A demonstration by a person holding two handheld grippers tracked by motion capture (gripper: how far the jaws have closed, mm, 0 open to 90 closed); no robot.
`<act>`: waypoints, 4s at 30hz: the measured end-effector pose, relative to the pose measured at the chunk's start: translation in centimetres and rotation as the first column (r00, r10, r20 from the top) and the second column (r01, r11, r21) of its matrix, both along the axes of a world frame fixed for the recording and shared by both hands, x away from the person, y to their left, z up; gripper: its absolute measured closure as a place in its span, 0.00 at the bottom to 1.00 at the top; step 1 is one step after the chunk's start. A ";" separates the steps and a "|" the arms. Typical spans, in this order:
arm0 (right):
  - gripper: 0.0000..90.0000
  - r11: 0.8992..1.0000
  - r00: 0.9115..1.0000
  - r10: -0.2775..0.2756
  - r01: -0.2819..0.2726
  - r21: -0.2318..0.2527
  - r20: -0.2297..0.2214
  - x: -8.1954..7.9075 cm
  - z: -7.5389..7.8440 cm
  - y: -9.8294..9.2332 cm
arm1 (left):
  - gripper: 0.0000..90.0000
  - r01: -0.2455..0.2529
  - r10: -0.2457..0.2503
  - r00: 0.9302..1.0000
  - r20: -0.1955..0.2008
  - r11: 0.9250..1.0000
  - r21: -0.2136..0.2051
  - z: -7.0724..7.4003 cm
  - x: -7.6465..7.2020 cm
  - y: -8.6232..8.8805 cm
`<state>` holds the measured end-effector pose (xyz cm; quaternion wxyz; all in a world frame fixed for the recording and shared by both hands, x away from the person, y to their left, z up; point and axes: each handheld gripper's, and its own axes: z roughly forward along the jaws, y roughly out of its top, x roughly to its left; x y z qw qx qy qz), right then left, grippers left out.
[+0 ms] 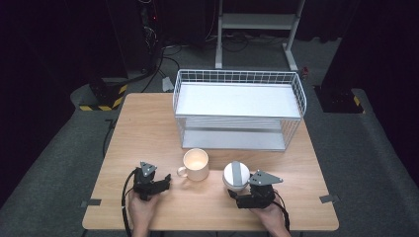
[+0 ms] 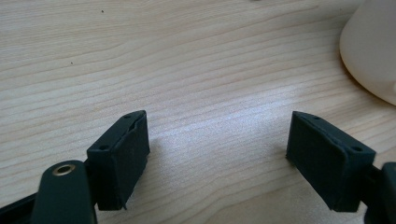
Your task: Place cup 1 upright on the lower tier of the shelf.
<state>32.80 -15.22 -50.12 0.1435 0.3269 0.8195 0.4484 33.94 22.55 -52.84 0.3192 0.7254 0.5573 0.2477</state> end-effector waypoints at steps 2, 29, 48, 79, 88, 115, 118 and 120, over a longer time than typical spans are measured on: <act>0.14 1.000 1.000 0.000 0.000 0.001 0.000 0.0 0.0 0.1 | 0.24 0.000 0.000 1.000 0.000 1.000 0.000 0.0 0.0 0.0; 0.19 1.000 1.000 -0.002 0.002 -0.013 0.022 0.5 -0.2 0.8 | 0.24 0.000 0.000 1.000 0.000 1.000 -0.001 0.0 0.0 0.0; 0.21 1.000 0.999 0.004 -0.003 -0.026 0.049 0.4 -0.3 0.9 | 0.24 0.000 0.000 1.000 0.000 1.000 0.000 0.0 0.0 0.0; 0.21 1.000 0.999 -0.022 0.022 0.015 0.032 1.0 1.0 -0.2 | 0.24 -0.001 0.001 1.000 -0.001 1.000 0.000 0.0 0.0 0.0; 0.21 1.000 0.999 -0.025 0.025 0.015 0.030 1.2 1.3 -0.6 | 0.24 -0.001 0.001 1.000 0.000 1.000 0.000 0.0 0.0 0.0; 0.21 0.997 0.997 -0.078 0.078 -0.004 0.015 5.0 2.4 -2.0 | 0.24 -0.002 0.002 1.000 0.002 1.000 0.000 0.0 0.0 0.0; 0.21 0.997 0.997 -0.081 0.081 -0.005 0.016 5.3 2.5 -2.0 | 0.24 -0.001 0.001 1.000 0.000 1.000 0.000 0.0 0.0 0.0; 0.21 0.997 0.996 -0.082 0.083 -0.007 0.019 5.5 2.6 -2.1 | 0.24 -0.001 0.001 1.000 0.000 1.000 0.000 0.0 0.0 0.0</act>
